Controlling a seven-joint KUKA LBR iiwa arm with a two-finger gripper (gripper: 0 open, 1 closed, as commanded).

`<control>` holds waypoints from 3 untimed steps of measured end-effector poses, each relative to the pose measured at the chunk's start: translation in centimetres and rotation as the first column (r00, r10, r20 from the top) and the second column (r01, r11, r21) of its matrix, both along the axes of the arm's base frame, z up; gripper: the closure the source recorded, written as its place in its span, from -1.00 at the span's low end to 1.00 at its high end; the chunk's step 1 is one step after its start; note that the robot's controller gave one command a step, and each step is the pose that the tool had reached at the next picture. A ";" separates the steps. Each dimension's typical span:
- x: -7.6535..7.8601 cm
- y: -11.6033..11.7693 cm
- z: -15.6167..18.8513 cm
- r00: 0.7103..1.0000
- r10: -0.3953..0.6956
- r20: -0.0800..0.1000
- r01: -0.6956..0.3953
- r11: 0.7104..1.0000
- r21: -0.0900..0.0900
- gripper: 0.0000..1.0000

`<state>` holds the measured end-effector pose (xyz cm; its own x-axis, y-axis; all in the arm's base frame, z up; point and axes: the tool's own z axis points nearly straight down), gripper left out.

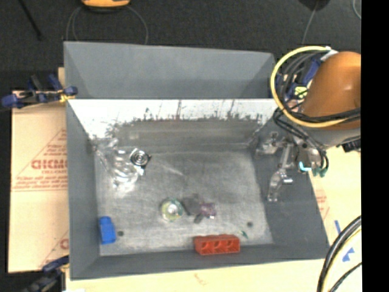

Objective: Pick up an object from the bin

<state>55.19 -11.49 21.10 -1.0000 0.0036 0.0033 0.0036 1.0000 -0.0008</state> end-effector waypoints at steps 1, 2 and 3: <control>-1.1 8.9 -14.0 0.999 0.034 0.015 -0.034 0.999 -0.001 -1.00; -0.8 14.3 -10.9 0.996 -0.091 0.009 0.091 0.996 0.004 -1.00; -1.8 11.8 -8.9 1.000 0.004 0.010 -0.004 1.000 -0.001 -1.00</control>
Offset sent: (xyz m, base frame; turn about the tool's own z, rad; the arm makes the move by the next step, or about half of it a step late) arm -0.0142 0.0894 -0.1410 -0.0323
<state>53.43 0.31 12.18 -1.0000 -0.0001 -0.0066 -0.0001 1.0000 -0.0016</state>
